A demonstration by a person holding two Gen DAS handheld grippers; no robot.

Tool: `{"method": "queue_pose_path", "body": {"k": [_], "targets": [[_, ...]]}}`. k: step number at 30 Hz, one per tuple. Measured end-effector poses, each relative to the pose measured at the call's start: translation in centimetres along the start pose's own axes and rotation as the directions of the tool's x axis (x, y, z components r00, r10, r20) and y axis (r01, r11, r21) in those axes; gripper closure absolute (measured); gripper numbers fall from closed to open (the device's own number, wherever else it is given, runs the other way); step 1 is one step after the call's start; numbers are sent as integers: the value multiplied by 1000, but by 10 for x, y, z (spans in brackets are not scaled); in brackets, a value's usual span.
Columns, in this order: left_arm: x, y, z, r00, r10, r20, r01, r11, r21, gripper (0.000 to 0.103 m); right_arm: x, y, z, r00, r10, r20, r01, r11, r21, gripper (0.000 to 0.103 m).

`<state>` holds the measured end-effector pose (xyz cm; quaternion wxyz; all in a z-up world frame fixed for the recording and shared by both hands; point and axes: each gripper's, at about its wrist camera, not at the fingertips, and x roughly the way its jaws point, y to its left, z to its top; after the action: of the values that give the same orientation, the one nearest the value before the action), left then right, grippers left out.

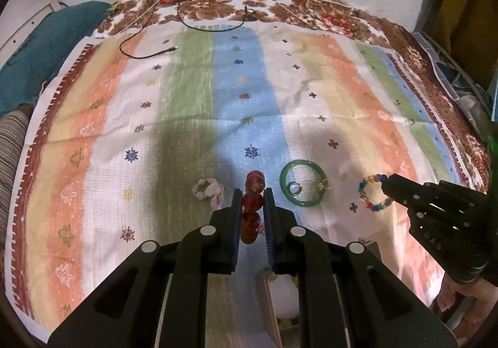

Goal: Organize jewelry
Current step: 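Carry both bracelets into the silver tin and open both tools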

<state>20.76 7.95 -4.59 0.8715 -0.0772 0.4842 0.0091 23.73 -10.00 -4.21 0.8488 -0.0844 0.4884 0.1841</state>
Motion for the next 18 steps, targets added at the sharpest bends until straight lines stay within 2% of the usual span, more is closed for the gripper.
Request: {"method": "queue_pose_path", "body": {"k": [18], "targets": [[-46, -27, -20, 997, -36, 66, 33, 999, 42, 90, -47, 14, -17, 995, 67, 76, -66, 998, -13, 93]]}}
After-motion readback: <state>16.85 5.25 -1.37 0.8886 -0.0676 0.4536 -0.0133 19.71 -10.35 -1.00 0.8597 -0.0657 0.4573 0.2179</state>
